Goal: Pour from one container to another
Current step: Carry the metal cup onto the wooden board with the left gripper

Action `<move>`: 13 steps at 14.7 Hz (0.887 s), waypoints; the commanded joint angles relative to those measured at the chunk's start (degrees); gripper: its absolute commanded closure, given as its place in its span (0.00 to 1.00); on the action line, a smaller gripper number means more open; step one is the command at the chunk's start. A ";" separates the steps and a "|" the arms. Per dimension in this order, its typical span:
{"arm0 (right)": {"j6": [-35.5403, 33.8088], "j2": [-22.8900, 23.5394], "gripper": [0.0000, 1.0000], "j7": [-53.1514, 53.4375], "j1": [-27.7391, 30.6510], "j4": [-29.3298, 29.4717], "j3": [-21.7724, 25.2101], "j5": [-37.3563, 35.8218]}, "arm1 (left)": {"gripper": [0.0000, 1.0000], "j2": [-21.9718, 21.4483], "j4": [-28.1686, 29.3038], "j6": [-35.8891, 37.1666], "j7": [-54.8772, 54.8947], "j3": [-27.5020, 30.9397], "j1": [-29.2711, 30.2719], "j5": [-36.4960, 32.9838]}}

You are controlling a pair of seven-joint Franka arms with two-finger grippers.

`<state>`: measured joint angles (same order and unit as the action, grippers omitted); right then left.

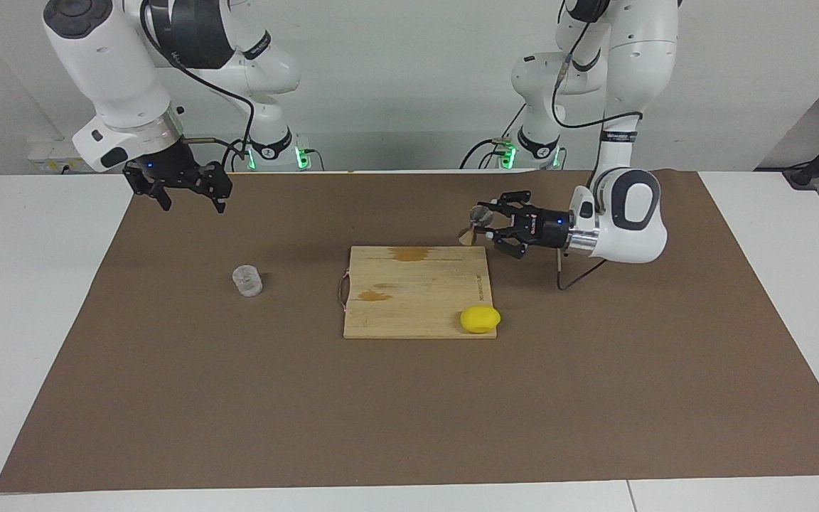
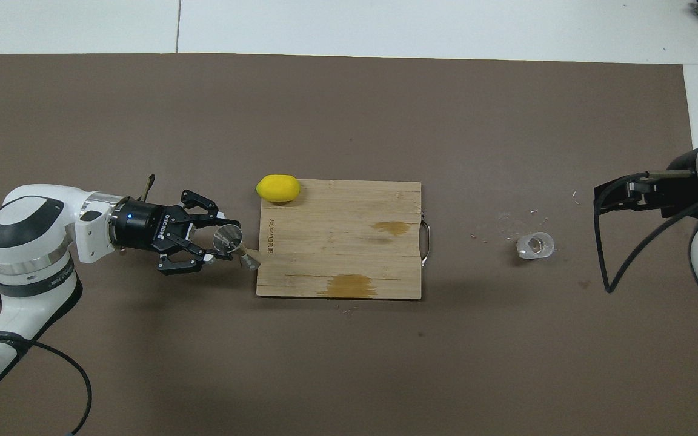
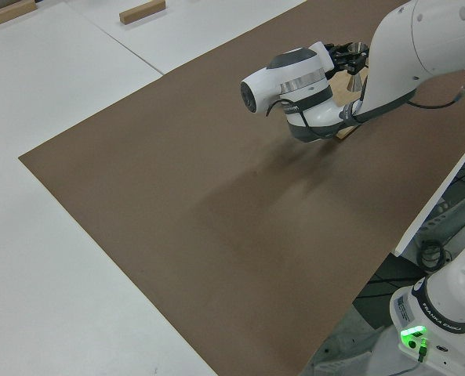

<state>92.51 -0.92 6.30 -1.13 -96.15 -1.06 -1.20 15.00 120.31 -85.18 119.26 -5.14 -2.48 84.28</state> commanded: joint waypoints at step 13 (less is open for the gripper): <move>-0.84 -0.14 0.00 -1.47 0.69 0.18 -0.17 -0.12 | 1.00 1.43 1.24 -38.03 25.28 0.83 -25.45 33.82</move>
<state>92.36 -0.92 6.30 -1.13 -96.15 -1.06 -1.20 16.06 121.10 -120.16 138.15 -5.11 -24.65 113.91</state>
